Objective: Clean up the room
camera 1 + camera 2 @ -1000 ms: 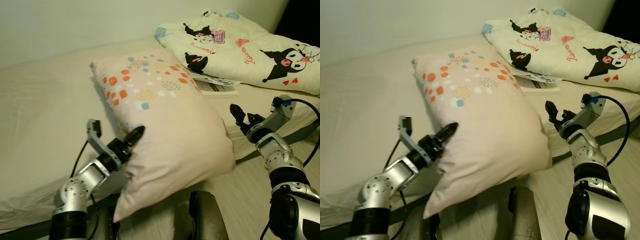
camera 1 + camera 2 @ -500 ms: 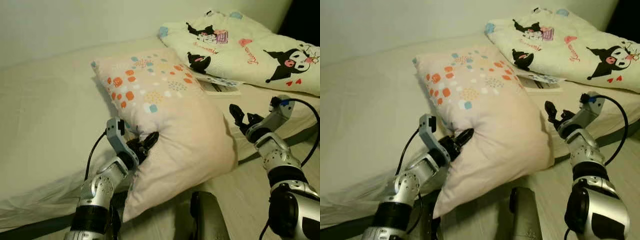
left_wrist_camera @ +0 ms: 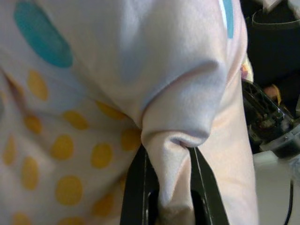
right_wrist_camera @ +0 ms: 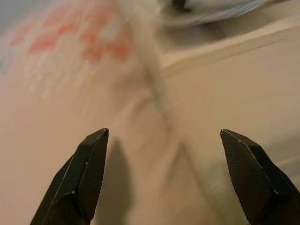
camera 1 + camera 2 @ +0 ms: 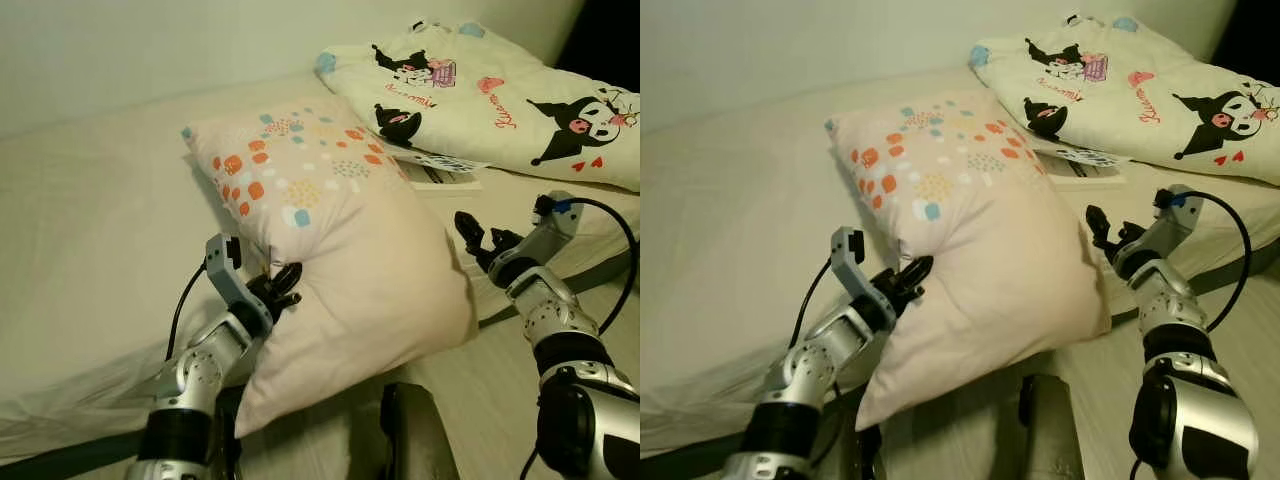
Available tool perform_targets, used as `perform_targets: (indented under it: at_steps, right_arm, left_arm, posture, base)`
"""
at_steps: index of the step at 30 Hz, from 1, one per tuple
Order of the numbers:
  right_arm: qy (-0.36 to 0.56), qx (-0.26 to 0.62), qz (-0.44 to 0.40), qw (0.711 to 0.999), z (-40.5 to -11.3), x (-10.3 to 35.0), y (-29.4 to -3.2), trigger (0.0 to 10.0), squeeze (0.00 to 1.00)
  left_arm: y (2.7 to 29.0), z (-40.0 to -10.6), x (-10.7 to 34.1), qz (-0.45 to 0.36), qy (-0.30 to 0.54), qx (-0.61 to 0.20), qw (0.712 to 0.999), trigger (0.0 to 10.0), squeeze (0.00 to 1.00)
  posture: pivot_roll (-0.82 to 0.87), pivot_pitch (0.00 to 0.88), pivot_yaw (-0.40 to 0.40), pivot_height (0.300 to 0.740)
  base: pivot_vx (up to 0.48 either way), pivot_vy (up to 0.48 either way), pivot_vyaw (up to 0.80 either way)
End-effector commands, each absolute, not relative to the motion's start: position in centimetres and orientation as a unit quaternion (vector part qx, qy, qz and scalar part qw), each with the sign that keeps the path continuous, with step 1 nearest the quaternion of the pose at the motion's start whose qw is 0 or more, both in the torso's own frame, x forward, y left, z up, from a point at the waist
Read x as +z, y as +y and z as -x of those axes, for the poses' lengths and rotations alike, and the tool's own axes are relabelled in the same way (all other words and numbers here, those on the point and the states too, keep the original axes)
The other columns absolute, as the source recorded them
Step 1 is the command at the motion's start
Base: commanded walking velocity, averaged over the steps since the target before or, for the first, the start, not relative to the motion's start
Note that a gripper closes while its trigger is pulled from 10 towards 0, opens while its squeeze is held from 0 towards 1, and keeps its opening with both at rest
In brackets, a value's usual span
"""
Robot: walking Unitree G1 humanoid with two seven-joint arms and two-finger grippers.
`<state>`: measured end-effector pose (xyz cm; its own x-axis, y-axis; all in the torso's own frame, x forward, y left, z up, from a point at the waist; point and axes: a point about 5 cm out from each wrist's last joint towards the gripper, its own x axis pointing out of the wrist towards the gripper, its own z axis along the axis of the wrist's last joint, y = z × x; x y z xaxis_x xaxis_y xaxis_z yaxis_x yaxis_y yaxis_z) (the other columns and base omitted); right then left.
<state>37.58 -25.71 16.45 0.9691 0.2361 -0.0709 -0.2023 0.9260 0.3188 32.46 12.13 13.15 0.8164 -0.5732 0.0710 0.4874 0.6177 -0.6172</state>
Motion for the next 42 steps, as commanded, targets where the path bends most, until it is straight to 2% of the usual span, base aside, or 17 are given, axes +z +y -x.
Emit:
perform_targets:
  at_steps: [1, 3, 7, 9, 10, 12, 14, 15, 18, 29, 36, 42]
  right_arm:
    - [0.105, 0.186, -0.120, 0.969, -37.1, 15.2, -24.4, 10.0, 0.00]
    - [0.133, 0.241, -0.094, 0.957, -36.6, 14.8, -23.8, 10.0, 0.00]
    - [0.134, 0.237, -0.092, 0.958, -36.5, 14.8, -24.3, 10.0, 0.00]
    - [0.121, 0.212, -0.097, 0.965, -36.5, 15.2, -25.3, 10.0, 0.00]
    - [0.121, 0.212, -0.097, 0.965, -36.5, 15.2, -25.3, 10.0, 0.00]
    - [0.100, 0.221, -0.106, 0.964, -36.4, 16.1, -25.7, 10.0, 0.00]
    - [0.100, 0.221, -0.106, 0.964, -36.4, 16.1, -25.7, 10.0, 0.00]
    - [0.091, 0.244, -0.109, 0.959, -36.2, 16.6, -25.8, 10.0, 0.00]
    - [0.078, 0.284, -0.102, 0.950, -35.5, 17.5, -26.2, 10.0, 0.00]
    - [0.051, 0.294, -0.159, 0.941, -35.9, 16.8, -25.4, 10.0, 0.00]
    - [0.093, 0.296, -0.163, 0.937, -35.8, 14.6, -24.3, 10.0, 0.00]
    - [0.152, 0.281, -0.135, 0.938, -35.7, 12.5, -23.4, 10.0, 0.00]
  left_arm:
    - [13.2, -31.9, 12.1, 0.300, 0.086, -0.307, 0.899, 0.0, 0.00]
    - [14.9, -31.6, 11.7, 0.265, 0.098, -0.316, 0.906, 0.0, 0.00]
    - [16.9, -31.3, 11.1, 0.232, 0.114, -0.312, 0.915, 0.0, 0.00]
    - [19.0, -31.2, 10.1, 0.171, 0.135, -0.283, 0.934, 0.0, 0.00]
    - [19.0, -31.2, 10.1, 0.171, 0.135, -0.283, 0.934, 0.0, 0.00]
    - [20.1, -31.0, 9.0, 0.092, 0.160, -0.260, 0.948, 0.0, 0.00]
    - [20.1, -31.0, 9.0, 0.092, 0.160, -0.260, 0.948, 0.0, 0.00]
    - [20.2, -31.0, 8.2, 0.052, 0.172, -0.251, 0.951, 0.0, 0.00]
    - [19.4, -30.9, 6.8, 0.002, 0.186, -0.243, 0.952, 0.0, 0.00]
    - [16.2, -31.6, 5.7, 0.002, 0.185, -0.260, 0.948, 0.0, 0.00]
    - [15.0, -32.2, 5.8, 0.000, 0.175, -0.268, 0.948, 0.0, 0.00]
    - [14.4, -32.5, 5.8, 0.010, 0.170, -0.275, 0.946, 0.0, 0.00]
  posture:
    - [-0.08, 0.208, 0.050, 0.550]
    - [-0.08, 0.205, 0.046, 0.550]
    - [-0.08, 0.205, 0.046, 0.550]
    - [-0.08, 0.207, 0.039, 0.550]
    - [-0.08, 0.207, 0.039, 0.550]
    - [-0.08, 0.208, 0.036, 0.550]
    - [-0.08, 0.208, 0.036, 0.550]
    - [-0.08, 0.208, 0.036, 0.550]
    - [-0.09, 0.216, 0.037, 0.550]
    - [-0.09, 0.227, 0.044, 0.550]
    - [-0.09, 0.229, 0.042, 0.550]
    - [-0.09, 0.231, 0.042, 0.550]
  base:
    - [0.000, 0.000, 0.00]
    - [0.000, 0.000, 0.00]
    - [0.000, 0.000, 0.00]
    - [0.000, 0.000, 0.00]
    - [0.000, 0.000, 0.00]
    - [0.000, 0.000, 0.00]
    - [0.000, 0.000, 0.00]
    - [0.000, 0.000, 0.00]
    - [0.000, 0.000, 0.00]
    - [0.000, 0.000, 0.00]
    - [0.000, 0.000, 0.00]
    - [0.000, 0.000, 0.00]
